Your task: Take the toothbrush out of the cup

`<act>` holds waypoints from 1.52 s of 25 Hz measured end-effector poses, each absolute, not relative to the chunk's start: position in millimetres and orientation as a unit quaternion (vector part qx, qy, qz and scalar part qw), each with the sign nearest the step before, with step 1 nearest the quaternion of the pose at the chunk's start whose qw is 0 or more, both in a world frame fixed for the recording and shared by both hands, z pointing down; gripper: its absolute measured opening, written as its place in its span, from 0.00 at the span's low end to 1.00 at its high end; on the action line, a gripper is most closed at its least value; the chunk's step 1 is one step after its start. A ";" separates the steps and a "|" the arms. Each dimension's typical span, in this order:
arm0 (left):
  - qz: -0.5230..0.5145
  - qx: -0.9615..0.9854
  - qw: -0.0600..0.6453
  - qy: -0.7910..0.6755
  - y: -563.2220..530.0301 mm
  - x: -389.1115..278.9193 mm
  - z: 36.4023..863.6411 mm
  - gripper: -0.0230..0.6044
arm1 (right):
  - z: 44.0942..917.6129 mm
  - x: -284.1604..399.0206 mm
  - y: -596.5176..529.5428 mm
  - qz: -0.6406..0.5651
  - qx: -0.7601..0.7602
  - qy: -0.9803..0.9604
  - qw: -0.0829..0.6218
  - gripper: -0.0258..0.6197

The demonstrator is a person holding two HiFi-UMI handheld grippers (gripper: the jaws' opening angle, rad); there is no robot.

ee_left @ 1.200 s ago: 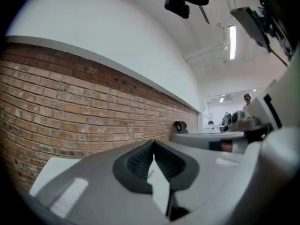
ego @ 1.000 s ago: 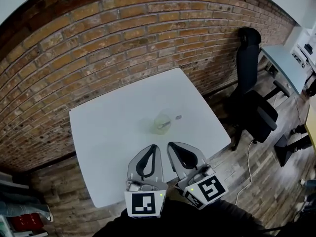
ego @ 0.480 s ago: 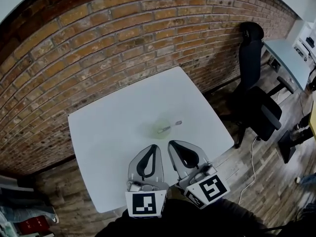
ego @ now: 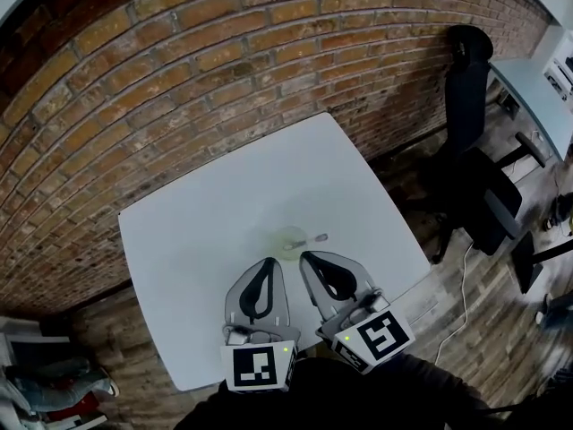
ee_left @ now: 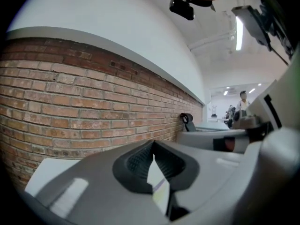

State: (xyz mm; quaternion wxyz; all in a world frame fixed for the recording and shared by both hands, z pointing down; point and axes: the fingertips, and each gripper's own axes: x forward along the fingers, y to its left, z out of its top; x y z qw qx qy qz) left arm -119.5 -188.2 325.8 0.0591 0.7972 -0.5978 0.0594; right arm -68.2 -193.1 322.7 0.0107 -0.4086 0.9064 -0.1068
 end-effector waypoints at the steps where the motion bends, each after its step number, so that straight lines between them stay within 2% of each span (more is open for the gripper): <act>1: 0.060 0.793 0.054 -0.604 -194.9 -121.9 324.9 0.05 | 323.2 -67.8 -198.8 -0.108 -0.405 0.908 0.011 0.04; 18: 0.089 0.749 0.067 -0.653 -250.7 -110.4 331.7 0.05 | 322.7 -65.8 -270.6 -0.131 -0.344 0.930 0.020 0.04; 28: 0.069 0.761 0.068 -0.641 -243.0 -117.3 329.8 0.05 | 321.0 -73.2 -253.5 -0.116 -0.353 0.928 0.014 0.04; 38: 0.087 0.790 0.099 -0.598 -228.5 -89.6 362.7 0.05 | 364.9 -55.3 -227.1 -0.162 -0.383 0.909 -0.018 0.04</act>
